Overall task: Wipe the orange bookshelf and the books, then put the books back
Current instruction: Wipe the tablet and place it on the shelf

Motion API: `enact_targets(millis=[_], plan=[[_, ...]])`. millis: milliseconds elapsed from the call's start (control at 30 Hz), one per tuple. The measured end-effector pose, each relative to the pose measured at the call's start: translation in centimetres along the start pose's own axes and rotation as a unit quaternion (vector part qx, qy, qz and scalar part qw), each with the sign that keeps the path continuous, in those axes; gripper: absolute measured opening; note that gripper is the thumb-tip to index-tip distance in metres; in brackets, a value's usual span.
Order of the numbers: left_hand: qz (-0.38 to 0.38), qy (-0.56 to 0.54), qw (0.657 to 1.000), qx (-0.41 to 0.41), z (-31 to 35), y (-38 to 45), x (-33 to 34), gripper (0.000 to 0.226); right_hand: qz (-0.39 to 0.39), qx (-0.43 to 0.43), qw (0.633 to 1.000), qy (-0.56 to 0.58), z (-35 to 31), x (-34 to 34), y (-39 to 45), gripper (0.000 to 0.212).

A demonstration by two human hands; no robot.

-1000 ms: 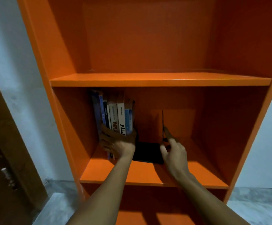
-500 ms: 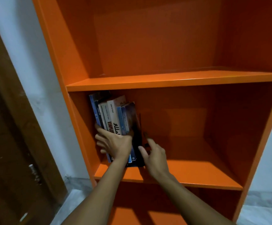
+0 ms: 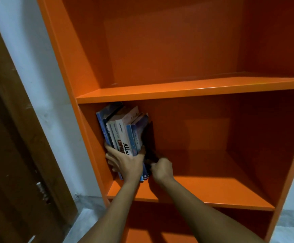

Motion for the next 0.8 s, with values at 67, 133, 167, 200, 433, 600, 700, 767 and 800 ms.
enact_targets(millis=[67, 133, 167, 200, 433, 600, 700, 767, 800], plan=[[-0.005, 0.01, 1.0, 0.008, -0.2, -0.1, 0.4, 0.135, -0.01, -0.006, 1.0, -0.021, -0.4, 0.3, 0.3, 0.024], [-0.002, 0.035, 0.999, 0.033, 0.0, -0.5, 0.5, 0.134, -0.017, -0.024, 0.999, -0.023, -0.8, 0.3, 0.5, 0.026], [0.013, 0.056, 0.996, 0.065, 0.4, -0.8, 0.3, 0.129, -0.018, -0.03, 0.999, -0.025, -0.9, 0.3, 0.5, 0.027], [0.031, 0.08, 0.991, 0.106, 0.9, -1.3, 0.0, 0.121, -0.018, -0.029, 0.999, -0.031, -0.9, 0.3, 0.5, 0.027], [-0.007, 0.219, 0.948, 0.23, 0.6, -2.4, 2.5, 0.08, -0.012, -0.041, 0.997, -0.065, -1.0, 1.1, 0.1, 0.028], [-0.044, 0.263, 0.934, 0.238, 0.0, -0.7, 4.4, 0.08, -0.049, -0.042, 0.995, -0.07, -0.9, 2.1, 1.0, 0.034], [-0.053, 0.277, 0.931, 0.23, -0.3, 0.0, 5.3, 0.081, -0.121, -0.037, 0.984, -0.129, -1.0, 2.1, 1.6, 0.042], [-0.058, 0.29, 0.928, 0.227, -0.3, 0.1, 5.6, 0.083, -0.171, -0.052, 0.972, -0.152, -1.9, 1.8, 1.4, 0.049], [-0.062, 0.296, 0.925, 0.23, -0.3, 0.1, 5.8, 0.085, -0.191, -0.051, 0.967, -0.162, -2.3, 1.8, 1.4, 0.05]])
Point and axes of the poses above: each hand's wrist, its own y-axis towards the middle knuckle, its own x-axis out of the palm, z = x × y, the point moved 9 cm from there along y, towards the middle knuckle, and after that the axes turned 13 degrees about y, right-handed, at the moved point
